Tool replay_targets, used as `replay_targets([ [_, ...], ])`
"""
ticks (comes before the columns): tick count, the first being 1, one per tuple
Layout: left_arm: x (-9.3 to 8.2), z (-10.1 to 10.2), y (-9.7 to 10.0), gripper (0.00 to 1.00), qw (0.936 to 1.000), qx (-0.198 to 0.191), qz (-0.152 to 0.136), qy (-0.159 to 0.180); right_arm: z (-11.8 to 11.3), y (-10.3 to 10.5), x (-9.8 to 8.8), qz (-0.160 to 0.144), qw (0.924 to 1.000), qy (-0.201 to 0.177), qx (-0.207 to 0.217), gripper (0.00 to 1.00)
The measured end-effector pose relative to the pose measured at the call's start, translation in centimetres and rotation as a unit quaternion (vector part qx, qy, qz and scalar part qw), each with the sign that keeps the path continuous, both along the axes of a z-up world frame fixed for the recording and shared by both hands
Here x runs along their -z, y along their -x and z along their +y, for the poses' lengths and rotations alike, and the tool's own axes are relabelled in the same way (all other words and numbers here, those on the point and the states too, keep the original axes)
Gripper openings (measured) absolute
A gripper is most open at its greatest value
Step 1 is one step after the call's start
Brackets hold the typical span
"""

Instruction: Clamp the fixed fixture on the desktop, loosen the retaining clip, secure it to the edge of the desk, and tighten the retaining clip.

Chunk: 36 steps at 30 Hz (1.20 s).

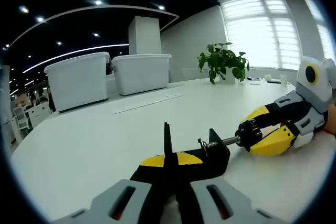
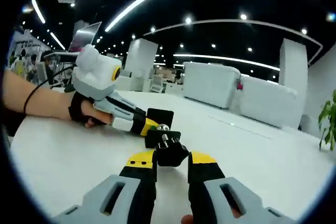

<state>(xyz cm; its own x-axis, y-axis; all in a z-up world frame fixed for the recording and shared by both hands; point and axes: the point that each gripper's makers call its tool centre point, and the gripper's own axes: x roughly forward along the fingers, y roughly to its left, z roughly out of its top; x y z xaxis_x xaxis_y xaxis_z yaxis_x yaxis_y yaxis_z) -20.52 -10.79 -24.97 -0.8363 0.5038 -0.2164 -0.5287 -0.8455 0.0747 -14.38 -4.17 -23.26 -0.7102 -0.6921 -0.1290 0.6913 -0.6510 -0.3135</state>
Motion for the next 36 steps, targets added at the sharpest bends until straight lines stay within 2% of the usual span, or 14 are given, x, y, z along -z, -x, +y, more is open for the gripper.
replay_targets([
  [5,0.0,0.0,-0.2,0.06,1.0,-0.001,0.0,0.0,-0.3,0.2,-0.2,0.054,0.9973,-0.05,0.002,0.22],
  [9,0.0,-0.1,0.1,0.06,1.0,-0.002,-0.001,-0.001,-0.2,0.9,-0.2,0.071,0.9952,-0.067,0.002,0.22],
  [13,0.1,-0.2,0.4,0.06,1.0,-0.003,-0.001,-0.001,-0.1,1.6,-0.2,0.079,0.9939,-0.076,0.004,0.22],
  [18,0.1,-0.2,0.5,0.06,1.0,-0.003,-0.002,-0.001,0.0,1.9,-0.3,0.071,0.9952,-0.066,0.008,0.22],
  [20,0.1,-0.2,0.5,0.06,1.0,-0.002,-0.002,-0.001,0.1,2.1,-0.1,0.048,0.9976,-0.048,0.012,0.22],
  [21,0.1,-0.2,0.6,0.06,1.0,-0.002,-0.002,-0.001,0.3,2.2,0.6,0.013,0.9991,-0.039,0.014,0.21],
  [22,0.1,-0.3,0.6,0.06,1.0,-0.002,-0.001,-0.001,-0.1,1.8,1.0,-0.036,0.9992,0.0,0.016,0.19],
  [24,0.1,-0.3,0.7,0.06,1.0,-0.002,-0.001,-0.001,0.6,2.4,0.9,-0.055,0.9982,0.006,0.022,0.22],
  [29,0.1,-0.3,0.8,0.06,1.0,-0.002,0.0,0.0,0.7,2.5,-0.8,-0.118,0.9873,0.107,0.004,0.27],
  [31,0.1,-0.3,0.8,0.06,1.0,-0.002,0.0,0.0,1.1,1.7,-1.3,-0.156,0.9746,0.161,-0.006,0.27],
  [32,0.1,-0.3,0.8,0.06,1.0,-0.002,0.001,0.001,0.9,0.6,-1.5,-0.171,0.9682,0.182,-0.013,0.27],
  [33,0.1,-0.3,0.6,0.06,1.0,-0.004,0.001,0.001,0.9,0.5,-1.9,-0.184,0.9622,0.199,-0.021,0.27],
  [35,0.1,-0.3,0.4,0.06,1.0,-0.003,0.001,0.001,1.2,0.4,-2.4,-0.219,0.9434,0.244,-0.046,0.27],
  [36,0.1,-0.3,0.4,0.06,1.0,-0.003,0.001,0.001,1.4,0.9,-2.2,-0.238,0.9369,0.252,-0.047,0.27],
])
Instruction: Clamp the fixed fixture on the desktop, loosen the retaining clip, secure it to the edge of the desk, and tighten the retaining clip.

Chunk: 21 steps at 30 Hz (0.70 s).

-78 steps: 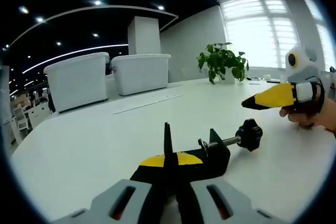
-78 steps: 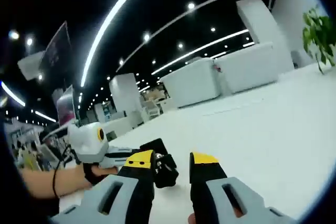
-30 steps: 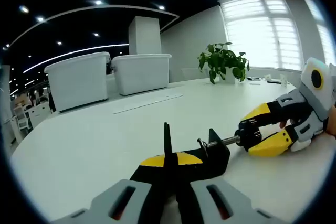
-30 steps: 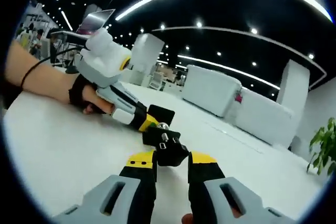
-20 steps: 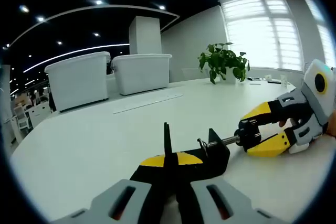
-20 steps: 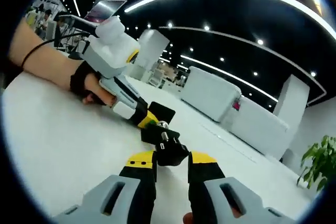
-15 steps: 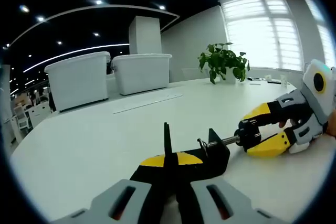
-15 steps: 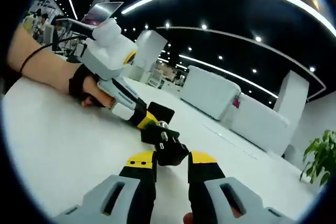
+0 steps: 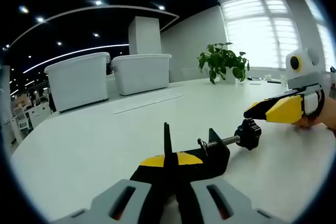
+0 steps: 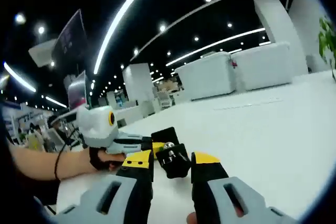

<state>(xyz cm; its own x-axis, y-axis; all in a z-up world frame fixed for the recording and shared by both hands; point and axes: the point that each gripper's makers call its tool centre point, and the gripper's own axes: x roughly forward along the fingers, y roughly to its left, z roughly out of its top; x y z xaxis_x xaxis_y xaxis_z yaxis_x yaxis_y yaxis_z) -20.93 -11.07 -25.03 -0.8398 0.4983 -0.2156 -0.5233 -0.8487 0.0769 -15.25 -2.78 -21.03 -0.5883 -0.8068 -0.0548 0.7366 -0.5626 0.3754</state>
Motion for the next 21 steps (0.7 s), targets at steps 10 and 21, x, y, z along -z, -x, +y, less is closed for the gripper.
replay_targets([
  [10,0.0,0.1,0.0,0.06,1.0,0.001,-0.001,-0.001,-0.2,0.2,0.3,-0.102,0.9918,0.075,-0.016,0.25],
  [21,-0.1,0.4,-1.0,0.06,1.0,0.0,0.0,0.0,-0.8,0.6,1.6,-0.088,0.9959,0.018,-0.015,0.22],
])
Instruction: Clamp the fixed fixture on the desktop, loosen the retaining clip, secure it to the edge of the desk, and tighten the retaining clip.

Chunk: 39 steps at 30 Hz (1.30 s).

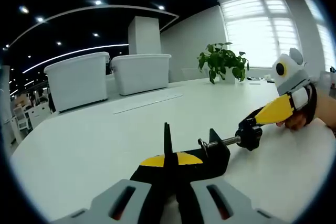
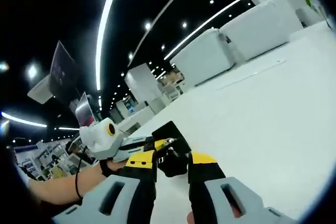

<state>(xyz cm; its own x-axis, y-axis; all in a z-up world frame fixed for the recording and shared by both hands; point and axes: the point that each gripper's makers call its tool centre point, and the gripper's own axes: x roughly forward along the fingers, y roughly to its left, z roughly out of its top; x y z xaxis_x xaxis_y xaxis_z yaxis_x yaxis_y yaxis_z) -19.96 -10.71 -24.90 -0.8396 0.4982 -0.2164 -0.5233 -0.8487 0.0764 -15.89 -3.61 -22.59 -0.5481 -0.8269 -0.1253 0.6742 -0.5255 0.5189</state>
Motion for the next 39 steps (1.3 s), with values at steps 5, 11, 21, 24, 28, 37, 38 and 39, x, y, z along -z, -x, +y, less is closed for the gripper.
replay_targets([
  [5,0.0,0.1,-0.1,0.06,1.0,0.0,0.0,0.0,-0.2,-0.3,0.4,0.0,0.9999,-0.014,0.007,0.19],
  [11,-0.1,0.3,-0.2,0.06,1.0,0.0,0.0,0.0,-0.2,-1.0,0.3,0.031,0.9992,-0.022,0.007,0.18],
  [21,-0.1,0.4,-0.4,0.06,1.0,0.001,-0.001,-0.001,-0.6,-3.2,-0.7,0.144,0.987,-0.07,0.014,0.1],
  [24,-0.1,0.3,-0.2,0.06,1.0,0.002,-0.002,-0.001,-0.8,-3.8,-1.0,0.187,0.9778,-0.093,0.017,0.09],
  [28,-0.1,0.1,0.2,0.06,1.0,0.001,-0.002,-0.002,-0.4,-2.0,-1.3,0.238,0.9632,-0.123,0.013,0.09],
  [37,0.0,0.0,0.3,0.06,1.0,0.0,-0.002,-0.003,-1.6,-2.8,-1.7,0.396,0.891,-0.223,0.002,0.08],
  [38,0.0,0.0,0.3,0.06,1.0,0.0,-0.003,-0.003,-1.7,-2.9,-1.7,0.411,0.8809,-0.234,0.002,0.08],
  [39,0.0,0.0,0.3,0.06,1.0,0.0,-0.003,-0.003,-1.8,-3.0,-1.7,0.421,0.874,-0.243,0.002,0.08],
])
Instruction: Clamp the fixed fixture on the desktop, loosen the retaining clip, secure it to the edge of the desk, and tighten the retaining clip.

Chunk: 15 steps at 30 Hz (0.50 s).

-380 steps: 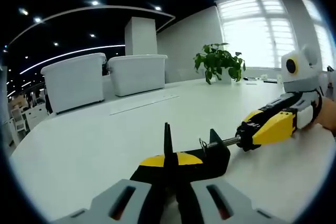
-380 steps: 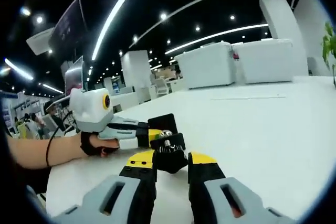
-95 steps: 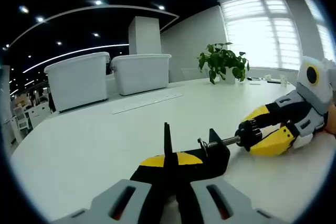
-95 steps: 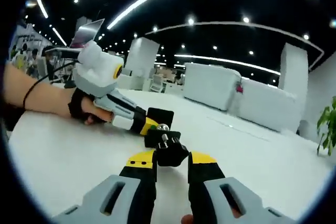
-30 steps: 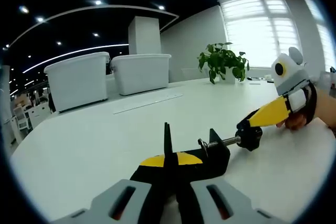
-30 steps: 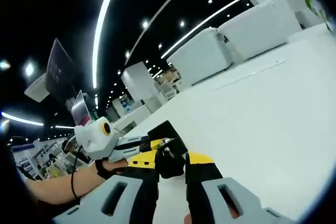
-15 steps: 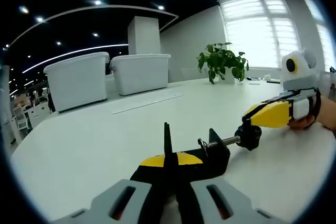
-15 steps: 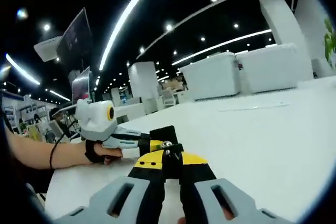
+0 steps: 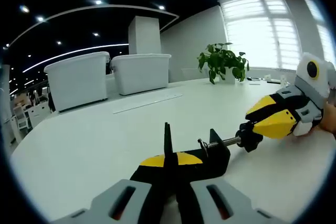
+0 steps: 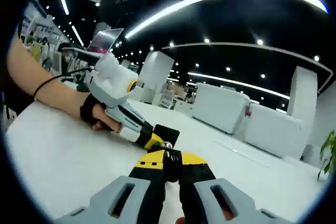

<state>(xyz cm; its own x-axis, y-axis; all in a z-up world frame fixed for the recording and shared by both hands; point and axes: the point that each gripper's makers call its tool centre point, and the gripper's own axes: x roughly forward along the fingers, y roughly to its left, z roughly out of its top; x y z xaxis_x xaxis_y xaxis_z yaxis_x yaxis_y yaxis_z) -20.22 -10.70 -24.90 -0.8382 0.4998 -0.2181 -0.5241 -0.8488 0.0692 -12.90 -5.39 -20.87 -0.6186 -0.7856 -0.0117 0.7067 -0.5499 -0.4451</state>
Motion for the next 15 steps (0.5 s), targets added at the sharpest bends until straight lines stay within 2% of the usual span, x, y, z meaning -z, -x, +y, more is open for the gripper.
replay_targets([
  [3,0.01,-0.01,-0.03,0.06,1.0,0.0,0.0,0.0,-0.22,-0.14,-0.02,0.037,0.9989,-0.028,0.003,0.08],
  [5,0.02,-0.01,-0.05,0.06,1.0,0.0,0.0,0.0,-0.31,-0.18,0.0,0.072,0.9957,-0.057,0.005,0.08],
  [7,0.02,-0.01,-0.06,0.06,1.0,0.0,0.0,0.0,-0.49,-0.28,0.07,0.078,0.9949,-0.063,0.003,0.08],
  [11,0.02,0.0,-0.06,0.06,1.0,0.001,0.0,0.0,-0.43,-0.06,-0.08,0.075,0.9953,-0.06,0.003,0.09],
  [13,0.02,0.01,-0.04,0.06,1.0,0.001,0.0,0.0,-0.35,0.23,-0.17,0.062,0.9967,-0.052,0.008,0.09],
  [15,0.02,0.02,-0.04,0.06,1.0,0.001,0.0,0.0,-0.12,0.54,-0.09,0.036,0.9984,-0.039,0.02,0.15],
])
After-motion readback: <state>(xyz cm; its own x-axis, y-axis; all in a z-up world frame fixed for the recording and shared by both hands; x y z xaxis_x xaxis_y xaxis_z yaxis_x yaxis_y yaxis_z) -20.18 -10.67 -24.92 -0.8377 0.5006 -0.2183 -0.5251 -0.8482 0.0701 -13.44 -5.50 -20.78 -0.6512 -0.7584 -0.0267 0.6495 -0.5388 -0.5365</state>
